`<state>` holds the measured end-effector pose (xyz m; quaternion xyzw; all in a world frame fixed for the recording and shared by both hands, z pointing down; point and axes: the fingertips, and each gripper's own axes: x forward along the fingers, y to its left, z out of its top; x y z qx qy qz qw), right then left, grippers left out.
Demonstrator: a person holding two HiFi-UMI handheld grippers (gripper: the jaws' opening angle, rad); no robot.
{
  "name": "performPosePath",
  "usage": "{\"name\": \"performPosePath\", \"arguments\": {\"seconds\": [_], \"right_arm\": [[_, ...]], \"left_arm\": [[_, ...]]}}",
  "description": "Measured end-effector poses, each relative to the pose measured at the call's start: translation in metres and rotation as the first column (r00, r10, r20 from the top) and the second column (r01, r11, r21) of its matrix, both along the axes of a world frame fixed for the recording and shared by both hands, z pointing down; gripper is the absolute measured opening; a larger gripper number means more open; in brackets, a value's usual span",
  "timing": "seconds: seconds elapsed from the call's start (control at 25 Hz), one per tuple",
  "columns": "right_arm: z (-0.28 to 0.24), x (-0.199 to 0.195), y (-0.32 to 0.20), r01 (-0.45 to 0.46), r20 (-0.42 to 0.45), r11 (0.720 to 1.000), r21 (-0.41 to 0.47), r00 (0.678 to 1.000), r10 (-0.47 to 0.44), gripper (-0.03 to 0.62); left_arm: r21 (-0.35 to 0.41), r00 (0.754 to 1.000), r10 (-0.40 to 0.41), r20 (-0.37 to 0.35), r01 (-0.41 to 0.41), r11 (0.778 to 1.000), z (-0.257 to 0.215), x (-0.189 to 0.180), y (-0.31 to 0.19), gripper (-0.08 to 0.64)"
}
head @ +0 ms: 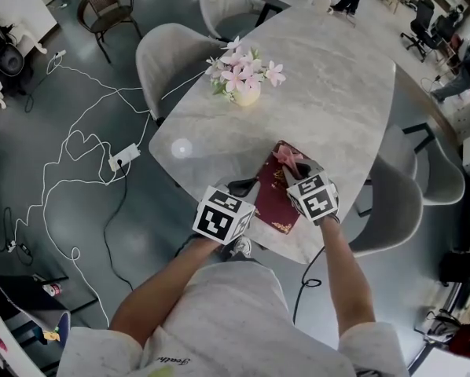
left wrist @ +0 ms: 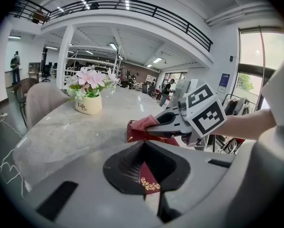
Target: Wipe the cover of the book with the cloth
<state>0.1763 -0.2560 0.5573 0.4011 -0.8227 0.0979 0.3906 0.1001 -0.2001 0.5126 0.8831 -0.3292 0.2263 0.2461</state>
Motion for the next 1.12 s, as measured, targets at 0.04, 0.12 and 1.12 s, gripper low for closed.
{"name": "performPosePath", "arguments": {"seconds": [0.04, 0.12, 1.12], "right_arm": [[0.0, -0.001, 0.002, -0.002, -0.001, 1.0, 0.0, 1.0, 0.002, 0.015], [0.0, -0.003, 0.005, -0.004, -0.003, 1.0, -0.002, 1.0, 0.004, 0.015], [0.0, -0.038, 0.057, -0.04, -0.005, 0.999, -0.011, 0.999, 0.04, 0.015]], "left_arm": [[0.0, 1.0, 0.003, -0.001, -0.003, 1.0, 0.0, 0.0, 0.001, 0.008], [0.001, 1.0, 0.008, -0.002, -0.008, 1.0, 0.0, -0.001, 0.003, 0.008], [0.015, 0.998, 0.061, -0.025, -0.06, 0.998, -0.008, -0.023, 0.037, 0.008]]}}
